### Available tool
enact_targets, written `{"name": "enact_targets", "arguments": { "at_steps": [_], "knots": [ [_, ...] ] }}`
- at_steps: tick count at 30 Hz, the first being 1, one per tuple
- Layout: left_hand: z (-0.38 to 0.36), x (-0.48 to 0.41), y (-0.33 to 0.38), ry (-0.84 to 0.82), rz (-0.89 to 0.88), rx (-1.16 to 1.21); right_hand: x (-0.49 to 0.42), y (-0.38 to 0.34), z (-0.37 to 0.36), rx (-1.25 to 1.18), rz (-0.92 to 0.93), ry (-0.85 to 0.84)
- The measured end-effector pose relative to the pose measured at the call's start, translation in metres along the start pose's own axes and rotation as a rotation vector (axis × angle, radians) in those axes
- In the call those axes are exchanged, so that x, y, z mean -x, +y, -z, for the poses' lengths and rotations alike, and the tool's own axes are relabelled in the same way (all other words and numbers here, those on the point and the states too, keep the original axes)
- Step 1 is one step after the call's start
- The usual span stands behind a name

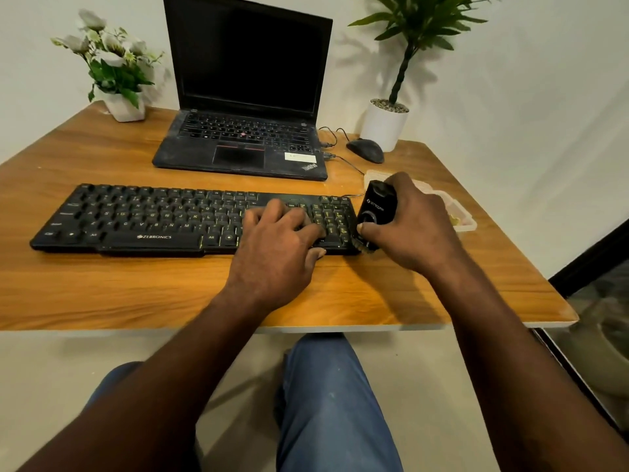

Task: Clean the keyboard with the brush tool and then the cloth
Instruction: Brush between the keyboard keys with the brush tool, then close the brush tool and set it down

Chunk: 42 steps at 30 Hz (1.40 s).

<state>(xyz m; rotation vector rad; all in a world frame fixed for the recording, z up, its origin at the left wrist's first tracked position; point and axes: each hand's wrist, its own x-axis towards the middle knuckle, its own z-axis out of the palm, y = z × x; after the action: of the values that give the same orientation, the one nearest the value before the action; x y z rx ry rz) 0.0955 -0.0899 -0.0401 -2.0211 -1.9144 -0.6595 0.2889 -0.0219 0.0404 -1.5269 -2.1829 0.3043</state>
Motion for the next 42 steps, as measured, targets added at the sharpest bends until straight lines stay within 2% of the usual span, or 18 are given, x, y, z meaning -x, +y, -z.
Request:
{"name": "enact_targets", "arguments": {
  "at_steps": [5,7,12,16,23,28,35,42],
  "knots": [
    [0.0,0.001,0.001,0.018,-0.005,-0.008,0.038,0.022,0.001,-0.215,-0.089,0.001],
    [0.001,0.002,0.002,0.027,-0.016,-0.017,0.047,0.032,-0.003,-0.38,-0.15,-0.007],
    [0.002,0.005,0.01,0.041,-0.045,0.035,0.059,0.054,-0.02,-0.83,-0.292,0.137],
    [0.001,0.007,0.026,0.034,-0.118,0.125,0.063,0.065,-0.027,-0.996,-0.311,0.198],
    [-0.006,-0.007,0.06,-0.059,-0.124,0.212,0.063,0.073,-0.03,-1.062,-0.297,0.161],
    [-0.01,-0.014,0.078,-0.062,-0.148,0.208,0.063,0.073,-0.03,-1.047,-0.295,0.137],
    [-0.01,-0.015,0.081,-0.089,-0.121,0.192,0.063,0.069,-0.033,-0.903,-0.268,0.136],
    [-0.01,-0.012,0.078,-0.089,-0.106,0.191,0.065,0.062,-0.036,-0.642,-0.254,0.199]
  ]
}}
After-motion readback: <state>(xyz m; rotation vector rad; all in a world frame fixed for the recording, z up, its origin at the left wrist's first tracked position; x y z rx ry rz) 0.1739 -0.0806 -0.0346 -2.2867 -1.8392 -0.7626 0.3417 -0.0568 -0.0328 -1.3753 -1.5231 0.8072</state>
